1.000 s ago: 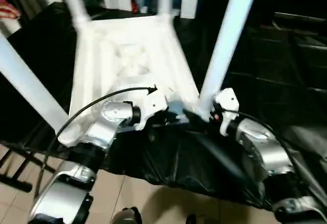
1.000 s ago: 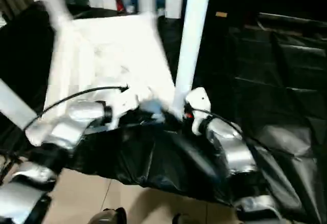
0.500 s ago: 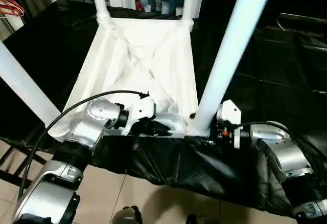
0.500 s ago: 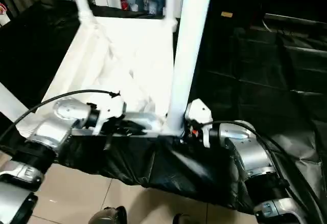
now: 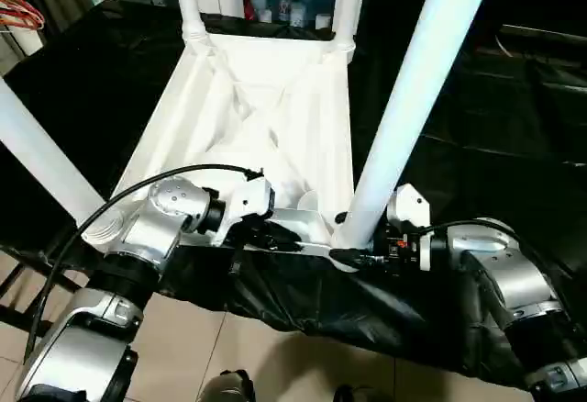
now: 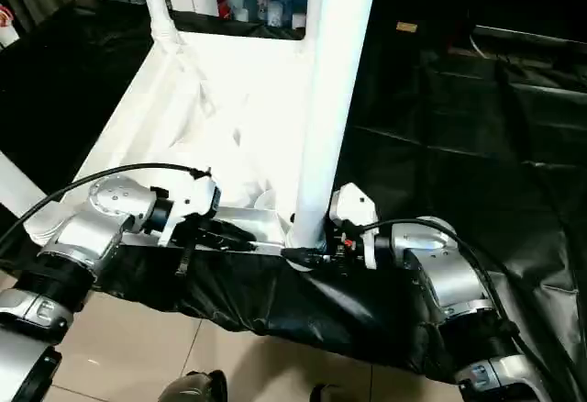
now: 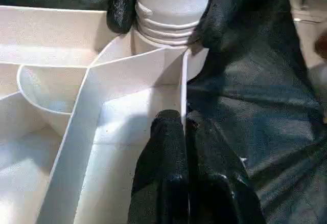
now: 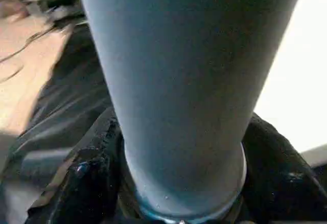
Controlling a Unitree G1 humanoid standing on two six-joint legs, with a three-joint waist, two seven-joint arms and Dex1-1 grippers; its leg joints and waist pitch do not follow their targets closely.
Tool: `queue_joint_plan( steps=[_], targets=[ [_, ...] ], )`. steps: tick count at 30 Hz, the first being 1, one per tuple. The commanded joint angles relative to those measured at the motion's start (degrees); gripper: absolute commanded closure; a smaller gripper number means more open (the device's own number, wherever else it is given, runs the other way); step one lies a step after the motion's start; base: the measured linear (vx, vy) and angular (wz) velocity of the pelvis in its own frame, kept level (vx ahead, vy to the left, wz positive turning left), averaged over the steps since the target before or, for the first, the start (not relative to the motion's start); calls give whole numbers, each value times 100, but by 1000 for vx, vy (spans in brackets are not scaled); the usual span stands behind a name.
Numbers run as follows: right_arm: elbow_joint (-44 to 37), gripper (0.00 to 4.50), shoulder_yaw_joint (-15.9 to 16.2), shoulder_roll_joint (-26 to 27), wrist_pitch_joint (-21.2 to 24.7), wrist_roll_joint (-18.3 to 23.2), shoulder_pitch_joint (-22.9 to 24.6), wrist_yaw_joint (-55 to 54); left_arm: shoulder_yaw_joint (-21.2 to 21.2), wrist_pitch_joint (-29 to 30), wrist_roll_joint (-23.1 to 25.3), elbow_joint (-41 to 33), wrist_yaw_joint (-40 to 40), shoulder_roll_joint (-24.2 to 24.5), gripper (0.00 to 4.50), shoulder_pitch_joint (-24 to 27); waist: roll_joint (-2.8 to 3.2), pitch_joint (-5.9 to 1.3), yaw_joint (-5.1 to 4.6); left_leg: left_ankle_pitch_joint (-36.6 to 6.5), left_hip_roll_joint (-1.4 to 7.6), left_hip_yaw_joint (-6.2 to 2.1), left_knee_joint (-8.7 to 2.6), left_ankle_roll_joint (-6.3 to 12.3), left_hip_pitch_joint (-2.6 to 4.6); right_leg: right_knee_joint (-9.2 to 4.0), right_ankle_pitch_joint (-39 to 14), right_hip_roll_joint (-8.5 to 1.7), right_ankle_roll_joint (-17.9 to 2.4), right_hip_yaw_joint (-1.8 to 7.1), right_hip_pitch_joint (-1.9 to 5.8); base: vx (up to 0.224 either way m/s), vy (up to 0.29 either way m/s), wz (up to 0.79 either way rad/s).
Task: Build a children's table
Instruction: Rotate leg to tighten
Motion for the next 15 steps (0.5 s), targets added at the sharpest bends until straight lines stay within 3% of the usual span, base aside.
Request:
queue_joint_plan(
  steps=[1,5,7,9,10,11,12,14,15],
  targets=[
    [62,183,184,198,114,-42,62,-258,-75,73,89,19,289,-225,450,15,-50,-344,6,-1023,375,-152,-359,512,115,-402,-554,-468,-1608,252,255,0,0,0],
    [470,183,-7,1017,18,-190,-4,-1611,-89,440,254,110,1107,-661,450,-75,-43,-330,-62,-1321,368,-193,-421,209,103,-478,-1282,-500,-1389,267,256,0,0,0],
    [766,183,-67,1407,22,-315,-122,-2311,-105,633,366,197,1530,-879,450,-132,12,-351,-81,-1495,369,-218,-443,40,130,-508,-1583,-510,-1276,270,236,0,0,0],
    [936,183,-98,1593,38,-388,-199,-2668,-115,714,430,258,1748,-981,450,-168,1,-324,-135,-1705,344,-230,-471,-78,128,-543,-1877,-495,-1200,263,221,0,0,0],
    [1148,183,-140,1844,58,-555,-309,-3163,-114,798,499,356,2078,-1128,450,-219,-15,-327,-143,-1750,337,-231,-465,-85,135,-565,-1994,-503,-1126,277,223,0,0,0],
    [1353,183,-124,2116,6,-695,-448,-3600,-103,844,572,477,2446,-1314,450,-281,66,-343,-132,-1756,346,-237,-462,-121,155,-558,-1962,-513,-1140,286,204,0,0,0],
    [1353,183,-124,2116,6,-695,-448,-3600,-103,844,572,477,2446,-1314,450,-281,31,-308,-176,-1932,329,-235,-483,-162,161,-596,-2153,-491,-1107,281,181,0,0,0],
    [1444,183,-104,2258,-37,-754,-518,-3787,-97,858,612,543,2632,-1415,450,-315,17,-323,-150,-2029,322,-237,-471,-147,200,-639,-2430,-507,-974,300,177,0,0,0],
    [1510,148,-85,2353,-109,-825,-573,-3904,-102,848,644,571,2707,-1490,450,-332,39,-322,-134,-2003,330,-238,-475,-117,208,-646,-2377,-507,-960,313,160,0,0,0]
  ],
)
